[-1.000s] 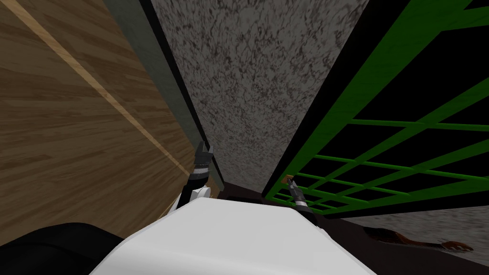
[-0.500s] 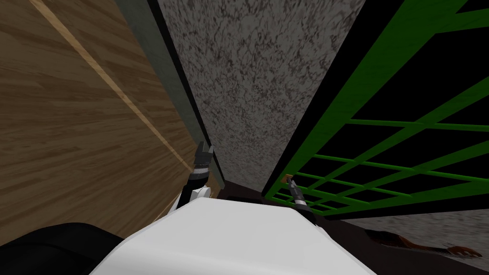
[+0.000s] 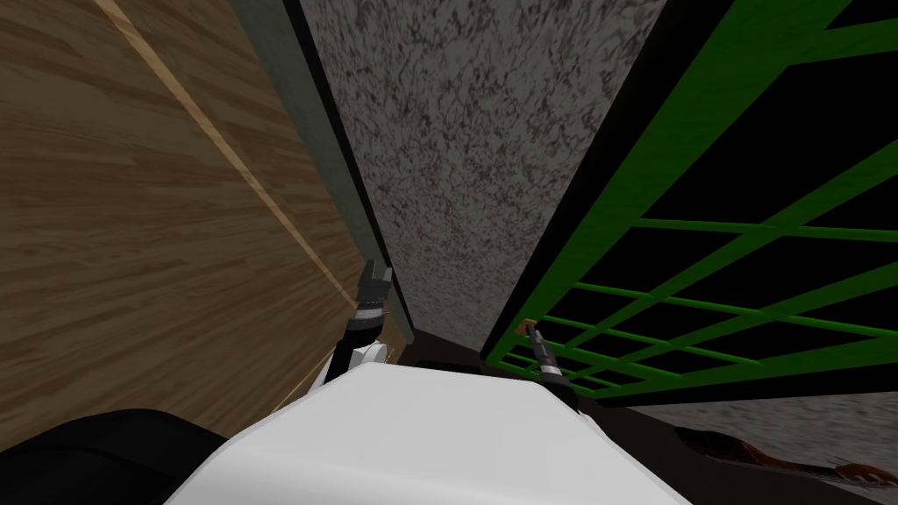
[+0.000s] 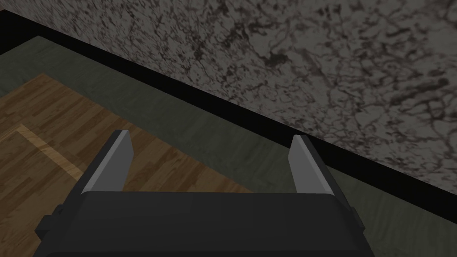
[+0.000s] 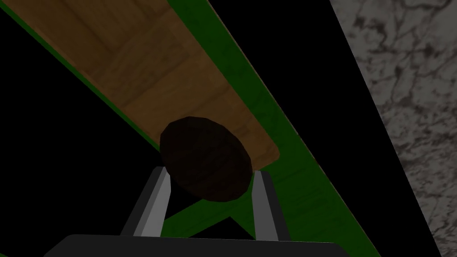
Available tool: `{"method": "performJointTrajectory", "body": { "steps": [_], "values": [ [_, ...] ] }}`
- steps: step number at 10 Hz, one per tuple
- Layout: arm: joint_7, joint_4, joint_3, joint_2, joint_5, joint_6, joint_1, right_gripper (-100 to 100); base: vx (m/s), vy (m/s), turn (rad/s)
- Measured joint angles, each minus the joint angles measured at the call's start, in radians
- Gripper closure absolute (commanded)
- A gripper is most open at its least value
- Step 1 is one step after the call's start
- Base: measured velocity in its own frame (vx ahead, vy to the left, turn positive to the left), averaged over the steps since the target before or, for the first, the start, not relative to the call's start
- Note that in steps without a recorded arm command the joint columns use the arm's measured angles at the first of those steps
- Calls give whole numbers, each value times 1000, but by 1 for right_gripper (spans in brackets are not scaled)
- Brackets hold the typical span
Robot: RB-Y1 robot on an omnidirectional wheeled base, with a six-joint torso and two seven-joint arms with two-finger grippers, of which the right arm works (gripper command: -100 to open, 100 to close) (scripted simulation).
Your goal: Pull the door open
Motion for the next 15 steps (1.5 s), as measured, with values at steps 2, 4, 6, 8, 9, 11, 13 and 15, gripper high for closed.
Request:
{"method": "performJointTrajectory", "body": {
  "steps": [2,4,6,8,9,11,13,15],
  "values": [
    [-46,4,7,0,-14,1,-5,100,-43,-20,59],
    [-96,2,15,0,-32,6,-8,100,-37,-19,38],
    [-141,0,22,1,-46,10,-10,100,-27,-14,38],
    [-194,2,31,-1,-68,13,-13,100,-40,-22,53],
    [-216,-3,34,0,-74,17,-12,100,-37,-17,53],
    [-263,5,41,-1,-88,17,-19,100,-29,-15,31],
    [-316,2,50,-1,-110,23,-22,100,-43,-22,61],
    [-366,17,57,-3,-127,20,-32,100,-34,-18,40]
  ]
}}
